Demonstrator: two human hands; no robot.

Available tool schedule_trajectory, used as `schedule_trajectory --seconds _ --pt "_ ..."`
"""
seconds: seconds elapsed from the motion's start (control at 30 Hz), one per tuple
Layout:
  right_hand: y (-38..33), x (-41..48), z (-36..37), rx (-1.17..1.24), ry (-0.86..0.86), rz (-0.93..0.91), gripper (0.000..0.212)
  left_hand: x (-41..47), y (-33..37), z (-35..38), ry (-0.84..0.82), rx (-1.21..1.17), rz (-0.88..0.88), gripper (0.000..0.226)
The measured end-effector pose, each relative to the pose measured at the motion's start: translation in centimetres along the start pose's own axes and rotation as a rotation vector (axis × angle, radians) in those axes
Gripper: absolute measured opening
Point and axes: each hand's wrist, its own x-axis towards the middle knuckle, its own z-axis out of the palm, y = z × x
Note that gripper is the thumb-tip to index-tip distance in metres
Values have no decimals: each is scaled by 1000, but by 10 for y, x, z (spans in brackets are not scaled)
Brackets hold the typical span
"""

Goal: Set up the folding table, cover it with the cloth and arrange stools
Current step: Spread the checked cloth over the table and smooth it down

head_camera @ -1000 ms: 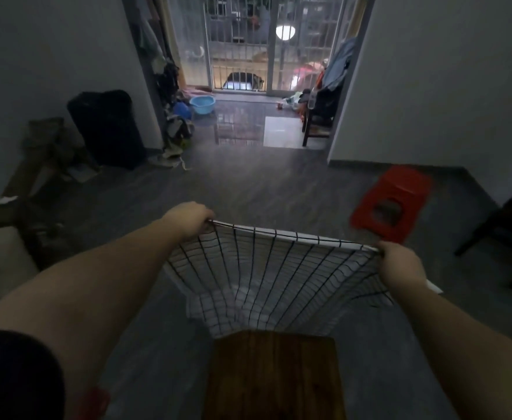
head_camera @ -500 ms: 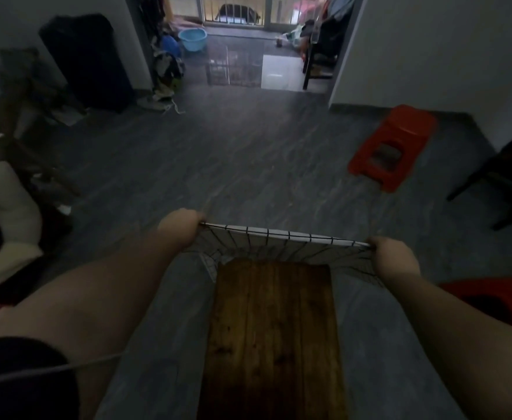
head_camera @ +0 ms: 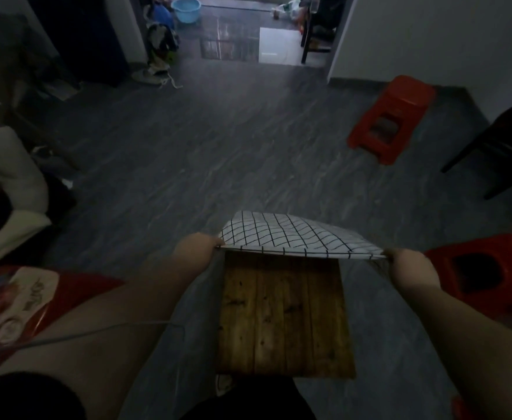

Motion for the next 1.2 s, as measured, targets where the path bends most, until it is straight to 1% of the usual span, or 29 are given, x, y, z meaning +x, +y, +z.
schedule_trajectory --seconds 0.07,0.13,0.2,0.3,0.37,0.47,0.67,0.77,0.9,1.07,1.2 --pt "7 -19 16 0 -32 14 25 -15 -1 17 -31 -22 -2 44" --pt "13 -40 31 5 -45 28 22 -29 -1 30 -39 -4 -10 49" --pt "19 -60 45 1 -68 45 21 -45 1 39 -33 15 -11 47" --pt "26 -84 60 9 -88 49 22 -72 7 52 -4 -24 -12 41" --pt "34 -98 69 20 -94 46 27 -90 12 64 -3 -92 -13 42" --pt "44 -115 84 22 -108 21 43 -114 23 89 -2 -211 -14 43" --pt "70 -150 131 59 -125 -59 45 -158 40 150 -14 -353 -60 41" --pt "86 -169 162 67 -135 -100 47 -177 47 180 -48 -372 -102 42" --pt "105 -185 202 81 -172 -132 50 -197 52 219 -38 -374 -164 43" --pt "124 -203 249 99 -183 -148 49 -215 60 258 -49 -317 -171 44" --pt "136 -220 286 133 -188 -147 47 -229 60 296 -84 -301 -106 46"
